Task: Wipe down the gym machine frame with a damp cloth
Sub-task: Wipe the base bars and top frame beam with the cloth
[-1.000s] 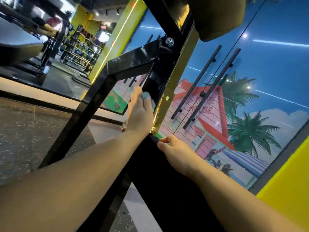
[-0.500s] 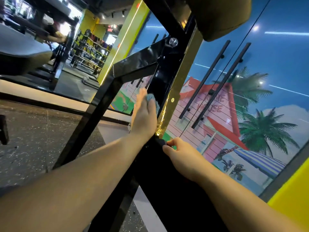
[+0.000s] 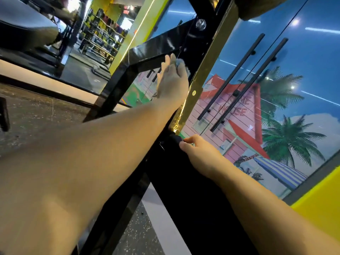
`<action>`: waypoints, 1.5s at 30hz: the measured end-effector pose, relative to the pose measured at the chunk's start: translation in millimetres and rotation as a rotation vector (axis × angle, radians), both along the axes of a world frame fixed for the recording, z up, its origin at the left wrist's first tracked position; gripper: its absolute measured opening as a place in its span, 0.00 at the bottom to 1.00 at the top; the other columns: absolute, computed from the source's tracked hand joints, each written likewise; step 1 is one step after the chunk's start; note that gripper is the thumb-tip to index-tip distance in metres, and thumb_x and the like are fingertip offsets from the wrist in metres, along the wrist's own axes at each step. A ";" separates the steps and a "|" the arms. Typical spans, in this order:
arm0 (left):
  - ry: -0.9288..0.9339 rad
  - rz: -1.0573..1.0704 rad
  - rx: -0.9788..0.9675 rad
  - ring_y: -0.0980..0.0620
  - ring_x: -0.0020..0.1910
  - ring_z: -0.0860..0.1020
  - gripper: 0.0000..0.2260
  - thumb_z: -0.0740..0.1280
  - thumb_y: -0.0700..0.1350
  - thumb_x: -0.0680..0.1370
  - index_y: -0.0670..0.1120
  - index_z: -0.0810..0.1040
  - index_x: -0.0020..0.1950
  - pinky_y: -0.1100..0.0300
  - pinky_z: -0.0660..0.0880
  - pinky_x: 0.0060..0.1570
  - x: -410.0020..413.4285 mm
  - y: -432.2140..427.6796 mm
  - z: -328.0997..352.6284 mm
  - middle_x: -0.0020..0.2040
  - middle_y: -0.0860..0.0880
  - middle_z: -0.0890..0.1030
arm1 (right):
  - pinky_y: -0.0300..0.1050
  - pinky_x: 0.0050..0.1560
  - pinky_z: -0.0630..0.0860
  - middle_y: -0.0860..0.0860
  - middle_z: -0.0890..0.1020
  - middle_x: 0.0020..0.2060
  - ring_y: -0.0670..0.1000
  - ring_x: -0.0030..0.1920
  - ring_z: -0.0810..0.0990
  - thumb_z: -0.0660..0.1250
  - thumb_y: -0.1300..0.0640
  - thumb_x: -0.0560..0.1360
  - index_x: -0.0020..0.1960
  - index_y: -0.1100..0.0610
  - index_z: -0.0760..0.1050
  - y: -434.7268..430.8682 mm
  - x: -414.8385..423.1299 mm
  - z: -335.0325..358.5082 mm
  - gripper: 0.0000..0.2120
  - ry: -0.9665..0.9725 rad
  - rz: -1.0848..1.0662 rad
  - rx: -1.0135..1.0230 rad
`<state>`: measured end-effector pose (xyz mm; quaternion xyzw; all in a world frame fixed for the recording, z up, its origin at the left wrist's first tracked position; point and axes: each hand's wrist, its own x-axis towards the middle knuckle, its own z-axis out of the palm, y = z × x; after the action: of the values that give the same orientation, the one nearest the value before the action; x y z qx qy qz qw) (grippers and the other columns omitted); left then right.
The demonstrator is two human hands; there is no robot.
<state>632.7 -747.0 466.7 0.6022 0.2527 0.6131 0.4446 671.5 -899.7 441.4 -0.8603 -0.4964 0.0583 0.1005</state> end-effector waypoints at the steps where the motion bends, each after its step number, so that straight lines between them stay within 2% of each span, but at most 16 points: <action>1: 0.001 0.010 -0.048 0.50 0.76 0.53 0.22 0.45 0.50 0.84 0.46 0.52 0.77 0.55 0.49 0.74 1.9 -5.2 -27.2 0.77 0.46 0.55 | 0.54 0.64 0.70 0.54 0.75 0.62 0.54 0.61 0.74 0.55 0.46 0.81 0.66 0.53 0.67 0.2 -0.1 -0.2 0.17 -0.002 -0.005 0.002; 5: -0.008 -0.014 -0.283 0.55 0.76 0.48 0.21 0.46 0.45 0.84 0.47 0.49 0.77 0.57 0.44 0.74 -1.9 -34.8 -160.4 0.78 0.51 0.50 | 0.52 0.61 0.71 0.55 0.74 0.61 0.55 0.59 0.75 0.53 0.46 0.82 0.67 0.53 0.67 -2.5 -8.5 -9.4 0.17 -0.079 -0.007 -0.011; 7: 0.047 0.006 -0.461 0.48 0.76 0.53 0.21 0.48 0.42 0.83 0.43 0.51 0.77 0.52 0.50 0.73 -2.7 -35.9 -194.7 0.77 0.45 0.53 | 0.49 0.57 0.71 0.56 0.75 0.60 0.55 0.58 0.74 0.52 0.46 0.82 0.65 0.53 0.68 -3.3 -12.1 -13.5 0.17 -0.150 0.003 -0.007; 9: 0.095 0.037 -0.490 0.41 0.74 0.56 0.20 0.50 0.40 0.82 0.38 0.56 0.75 0.47 0.54 0.71 -2.5 -29.3 -168.3 0.76 0.39 0.56 | 0.48 0.55 0.70 0.56 0.75 0.60 0.56 0.58 0.74 0.51 0.46 0.82 0.64 0.54 0.68 -5.1 -11.7 -11.9 0.17 -0.196 0.008 -0.001; 13: -0.027 -0.092 -0.197 0.46 0.74 0.56 0.20 0.48 0.49 0.84 0.45 0.58 0.75 0.54 0.52 0.71 -5.9 -26.6 -66.0 0.76 0.46 0.59 | 0.53 0.62 0.70 0.57 0.75 0.60 0.57 0.60 0.74 0.50 0.46 0.83 0.66 0.54 0.68 -2.6 -11.1 -7.6 0.18 -0.223 0.014 -0.023; 15: -0.059 -0.054 -0.151 0.47 0.74 0.57 0.21 0.47 0.50 0.84 0.48 0.57 0.76 0.52 0.52 0.73 -5.6 -31.4 -60.8 0.75 0.46 0.60 | 0.54 0.59 0.72 0.58 0.76 0.57 0.58 0.57 0.75 0.49 0.47 0.83 0.62 0.55 0.70 -1.2 -11.5 -13.1 0.17 -0.299 0.043 -0.020; 18: -0.053 0.077 -0.142 0.51 0.76 0.50 0.20 0.47 0.45 0.84 0.47 0.53 0.77 0.57 0.43 0.74 0.2 -29.3 -128.3 0.77 0.49 0.55 | 0.51 0.51 0.73 0.58 0.77 0.51 0.60 0.53 0.76 0.49 0.49 0.83 0.56 0.56 0.71 -1.2 -9.5 -22.2 0.16 -0.418 0.080 0.042; 22: 0.033 0.128 -0.336 0.46 0.76 0.54 0.23 0.43 0.45 0.82 0.43 0.58 0.76 0.49 0.50 0.73 3.5 -57.0 -260.6 0.76 0.45 0.57 | 0.50 0.42 0.69 0.54 0.75 0.41 0.58 0.44 0.74 0.49 0.51 0.83 0.48 0.57 0.69 -5.0 -10.7 -31.9 0.14 -0.475 0.092 0.091; 26: 0.096 0.097 -0.648 0.40 0.74 0.55 0.18 0.50 0.35 0.82 0.34 0.64 0.71 0.48 0.53 0.71 -2.0 -63.6 -311.5 0.75 0.38 0.58 | 0.50 0.44 0.70 0.52 0.75 0.48 0.58 0.52 0.75 0.50 0.51 0.83 0.59 0.56 0.68 -7.2 -25.3 -37.4 0.13 -0.594 0.093 0.168; 29: 0.037 0.028 -0.509 0.45 0.76 0.49 0.20 0.49 0.39 0.83 0.40 0.57 0.75 0.52 0.46 0.72 0.2 -48.2 -253.6 0.77 0.44 0.52 | 0.54 0.64 0.66 0.53 0.66 0.71 0.58 0.70 0.63 0.55 0.49 0.81 0.75 0.53 0.60 -4.9 -38.0 -59.4 0.23 -0.921 0.143 0.078; 30: 0.003 0.013 -0.392 0.45 0.76 0.49 0.21 0.50 0.40 0.83 0.41 0.53 0.76 0.52 0.46 0.72 2.0 -46.1 -233.2 0.78 0.45 0.51 | 0.58 0.69 0.61 0.54 0.65 0.73 0.61 0.73 0.60 0.58 0.48 0.79 0.75 0.53 0.62 -5.8 -38.8 -73.9 0.25 -1.055 0.194 0.051; 33: -0.012 0.115 -0.098 0.38 0.73 0.56 0.23 0.53 0.40 0.80 0.38 0.56 0.75 0.46 0.54 0.71 6.1 -50.3 -204.4 0.75 0.37 0.57 | 0.72 0.70 0.48 0.57 0.75 0.67 0.67 0.72 0.62 0.68 0.50 0.70 0.64 0.54 0.77 -8.3 -34.3 -107.4 0.23 -1.154 0.288 0.073; 35: -0.047 0.134 -0.077 0.46 0.75 0.55 0.24 0.48 0.44 0.79 0.42 0.57 0.75 0.56 0.47 0.73 7.7 -53.4 -236.3 0.76 0.42 0.59 | 0.71 0.70 0.45 0.57 0.76 0.65 0.62 0.71 0.67 0.69 0.51 0.70 0.59 0.53 0.80 -11.3 -24.5 -124.1 0.19 -1.160 0.343 0.070; 39: -0.119 0.049 -0.297 0.58 0.75 0.52 0.23 0.47 0.46 0.80 0.47 0.57 0.76 0.66 0.43 0.72 15.7 -63.4 -351.0 0.73 0.56 0.58 | 0.63 0.73 0.46 0.57 0.76 0.64 0.59 0.71 0.67 0.61 0.52 0.73 0.56 0.51 0.80 -18.1 -17.9 -152.3 0.14 -1.131 0.413 0.130; 43: -0.180 0.030 -1.013 0.52 0.71 0.62 0.18 0.50 0.44 0.84 0.41 0.64 0.73 0.63 0.56 0.66 10.6 -82.3 -481.5 0.72 0.50 0.65 | 0.63 0.73 0.47 0.57 0.78 0.61 0.61 0.69 0.70 0.58 0.53 0.72 0.51 0.52 0.81 -16.1 -22.6 -180.7 0.15 -1.049 0.448 0.177; 45: -0.093 0.038 -1.258 0.45 0.73 0.60 0.20 0.48 0.44 0.84 0.38 0.60 0.74 0.58 0.56 0.69 10.6 -87.8 -507.3 0.74 0.42 0.61 | 0.62 0.73 0.47 0.56 0.79 0.61 0.61 0.68 0.71 0.60 0.53 0.70 0.50 0.52 0.82 -12.6 -27.1 -193.1 0.14 -1.030 0.454 0.183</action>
<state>643.4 -834.8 -40.6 0.1938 0.5560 0.3806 0.7130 644.4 -912.3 248.4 -0.6374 -0.6567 -0.3916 -0.0954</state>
